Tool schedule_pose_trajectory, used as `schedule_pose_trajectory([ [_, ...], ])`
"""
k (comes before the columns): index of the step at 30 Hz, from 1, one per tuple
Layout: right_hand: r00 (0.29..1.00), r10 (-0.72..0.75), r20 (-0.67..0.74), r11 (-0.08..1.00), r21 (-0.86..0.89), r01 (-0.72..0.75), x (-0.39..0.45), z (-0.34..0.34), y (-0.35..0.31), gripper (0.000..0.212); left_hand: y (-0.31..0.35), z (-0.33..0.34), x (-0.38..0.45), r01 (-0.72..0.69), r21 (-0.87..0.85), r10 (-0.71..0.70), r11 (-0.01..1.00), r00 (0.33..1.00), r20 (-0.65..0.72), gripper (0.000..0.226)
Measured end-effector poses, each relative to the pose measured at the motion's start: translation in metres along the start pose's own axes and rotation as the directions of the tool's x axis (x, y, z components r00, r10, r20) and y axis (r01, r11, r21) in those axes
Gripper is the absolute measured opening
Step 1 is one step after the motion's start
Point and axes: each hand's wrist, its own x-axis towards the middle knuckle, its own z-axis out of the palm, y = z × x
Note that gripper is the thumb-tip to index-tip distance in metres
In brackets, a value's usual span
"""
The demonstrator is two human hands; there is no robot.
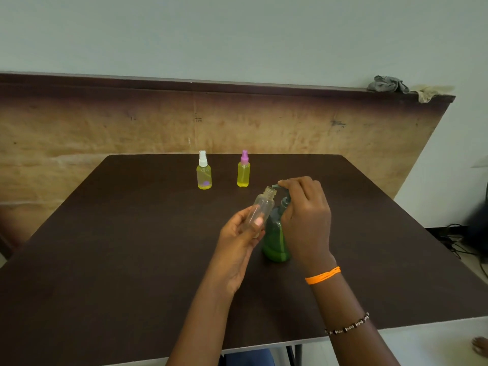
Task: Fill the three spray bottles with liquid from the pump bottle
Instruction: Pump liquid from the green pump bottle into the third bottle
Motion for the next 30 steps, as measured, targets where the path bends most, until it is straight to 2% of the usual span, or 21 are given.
schedule_pose_trajectory([
  [6, 0.994, 0.034, -0.101, 0.999, 0.024, -0.031, -0.007, 0.010, -0.003, 0.030, 0.001, -0.001, 0.007, -0.027, 0.003, 0.027, 1.000, 0.999, 0.037, 0.037],
  [11, 0.985, 0.043, -0.164, 0.998, 0.049, -0.035, -0.013, 0.022, 0.002, 0.026, 0.001, -0.006, 0.012, -0.056, 0.057, 0.056, 0.997, 0.998, 0.008, 0.028],
  [19, 0.994, 0.058, -0.090, 0.998, 0.011, -0.058, -0.002, 0.011, 0.001, 0.028, 0.008, -0.008, 0.019, -0.044, 0.100, 0.050, 0.994, 0.996, -0.067, 0.036],
  [26, 0.978, 0.070, -0.198, 0.998, 0.011, -0.070, -0.012, 0.027, 0.001, 0.027, 0.011, -0.012, 0.020, -0.056, 0.081, 0.062, 0.995, 0.994, -0.086, 0.037],
  [30, 0.985, 0.078, -0.155, 0.997, -0.004, -0.079, -0.010, 0.023, 0.000, 0.029, 0.016, -0.012, 0.018, -0.080, 0.043, 0.084, 0.996, 0.992, -0.090, 0.030],
])
